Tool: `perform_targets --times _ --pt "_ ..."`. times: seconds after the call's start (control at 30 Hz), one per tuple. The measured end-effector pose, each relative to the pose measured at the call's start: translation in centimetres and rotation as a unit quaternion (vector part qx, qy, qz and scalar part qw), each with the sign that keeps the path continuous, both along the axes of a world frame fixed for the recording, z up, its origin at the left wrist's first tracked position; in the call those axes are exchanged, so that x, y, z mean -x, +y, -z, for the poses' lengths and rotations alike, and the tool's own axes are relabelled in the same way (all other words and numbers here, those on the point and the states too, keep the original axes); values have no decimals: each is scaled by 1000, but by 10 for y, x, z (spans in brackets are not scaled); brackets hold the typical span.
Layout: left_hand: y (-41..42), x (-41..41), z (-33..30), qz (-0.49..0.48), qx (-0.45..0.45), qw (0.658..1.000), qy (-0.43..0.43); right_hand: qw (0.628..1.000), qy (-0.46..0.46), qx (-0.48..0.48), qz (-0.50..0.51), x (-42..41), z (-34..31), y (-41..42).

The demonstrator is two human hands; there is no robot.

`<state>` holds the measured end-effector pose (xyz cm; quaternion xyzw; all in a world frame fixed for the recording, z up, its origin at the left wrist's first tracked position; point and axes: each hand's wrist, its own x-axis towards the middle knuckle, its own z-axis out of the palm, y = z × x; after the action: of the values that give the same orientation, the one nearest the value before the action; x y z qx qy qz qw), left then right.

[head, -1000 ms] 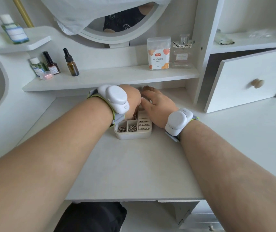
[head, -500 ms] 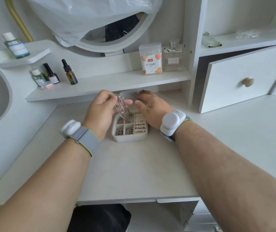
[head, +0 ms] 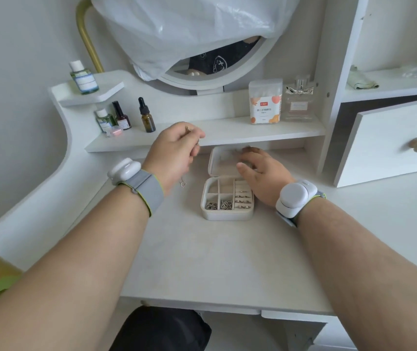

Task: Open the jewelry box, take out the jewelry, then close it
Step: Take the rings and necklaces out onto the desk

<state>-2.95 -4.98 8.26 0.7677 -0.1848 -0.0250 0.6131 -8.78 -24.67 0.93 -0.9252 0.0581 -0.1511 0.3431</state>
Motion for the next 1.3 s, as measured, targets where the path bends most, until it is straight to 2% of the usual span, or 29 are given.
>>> perform_targets --times 0.07,0.17,0.33,0.5,0.63,0.9,1.03,1.17,1.3 --pt "5 -4 15 10 -68 998 7 1000 1 1 1 0 0 0" --pt "11 -10 39 -1 -112 994 5 1000 -1 3 1 1 1 0" --pt "9 -14 65 -48 -210 975 -62 1000 -2 1 2 0 1 -1" --pt "9 -10 76 -91 -247 953 -149 1000 -3 0 2 -1 0 0" --pt "9 -9 81 -91 -240 945 -202 1000 2 -2 5 -1 1 0" --pt "10 -4 78 -63 -184 969 -154 1000 0 -3 3 -1 0 0" --pt "8 1 77 -71 -180 950 -245 999 -10 -37 10 -2 -1 0" --pt "1 11 74 -1 -168 917 -362 998 -17 -56 11 -1 -3 2" --pt "-3 18 70 53 -170 907 -382 997 -24 -69 18 0 -4 2"
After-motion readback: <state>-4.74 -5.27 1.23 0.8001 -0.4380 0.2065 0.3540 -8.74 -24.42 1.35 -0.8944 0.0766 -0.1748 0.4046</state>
